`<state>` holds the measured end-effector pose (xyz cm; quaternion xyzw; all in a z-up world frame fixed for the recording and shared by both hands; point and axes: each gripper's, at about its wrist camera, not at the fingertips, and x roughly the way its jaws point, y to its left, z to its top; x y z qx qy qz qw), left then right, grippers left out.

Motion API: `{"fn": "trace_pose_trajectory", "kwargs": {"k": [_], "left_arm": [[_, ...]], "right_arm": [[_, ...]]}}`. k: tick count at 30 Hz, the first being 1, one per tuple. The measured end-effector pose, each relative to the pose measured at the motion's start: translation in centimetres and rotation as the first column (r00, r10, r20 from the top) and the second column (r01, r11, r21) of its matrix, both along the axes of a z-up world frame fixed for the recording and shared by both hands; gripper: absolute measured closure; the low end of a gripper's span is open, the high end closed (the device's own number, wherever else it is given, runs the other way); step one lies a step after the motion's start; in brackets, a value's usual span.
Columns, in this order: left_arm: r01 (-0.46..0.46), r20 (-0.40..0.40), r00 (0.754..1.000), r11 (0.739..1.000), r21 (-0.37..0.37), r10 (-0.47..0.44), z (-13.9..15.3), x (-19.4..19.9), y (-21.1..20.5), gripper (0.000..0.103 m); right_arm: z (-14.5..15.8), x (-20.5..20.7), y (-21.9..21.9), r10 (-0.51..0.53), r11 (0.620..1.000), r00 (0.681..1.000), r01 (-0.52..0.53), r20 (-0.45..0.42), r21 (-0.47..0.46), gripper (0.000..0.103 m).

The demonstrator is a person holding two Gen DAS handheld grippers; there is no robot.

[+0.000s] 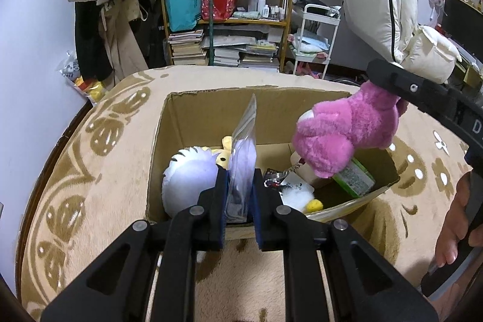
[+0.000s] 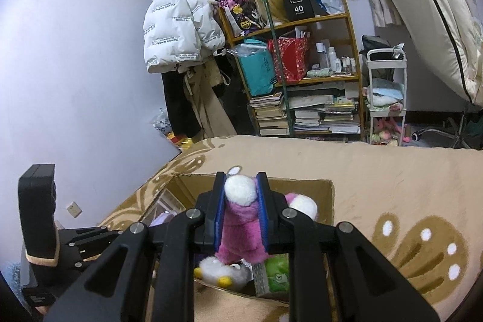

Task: Organize soft objects
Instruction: 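Open both tools to drop the pink plush and bag into the box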

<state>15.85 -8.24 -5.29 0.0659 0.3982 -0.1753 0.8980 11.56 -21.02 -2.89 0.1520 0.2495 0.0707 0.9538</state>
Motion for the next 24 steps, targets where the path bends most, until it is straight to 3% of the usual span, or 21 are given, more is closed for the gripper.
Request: {"fn": "trace_pose_trajectory", "kwargs": {"k": [12,21,23,24], "left_arm": [[-0.044,-0.023,0.999,0.999,0.009,0.045,-0.3,0.2,0.8,0.078],[-0.077,0.036,0.996,0.997,0.012,0.077,1.1,-1.1,1.8,0.051],[-0.085,0.047,0.995,0.996,0.017,0.084,1.4,-1.3,2.0,0.046],[-0.087,0.047,0.995,0.996,0.019,0.086,1.5,-1.4,2.1,0.044]], "right_arm": [[-0.1,0.1,-0.3,0.03,0.998,1.0,-0.03,0.005,0.05,0.079],[-0.2,0.4,0.4,0.071,0.996,0.997,-0.071,0.006,0.054,0.078],[-0.2,0.4,0.3,0.066,0.996,0.998,-0.066,0.002,0.053,0.072],[-0.2,0.4,0.2,0.064,0.996,0.998,-0.064,0.0,0.055,0.065]]}}
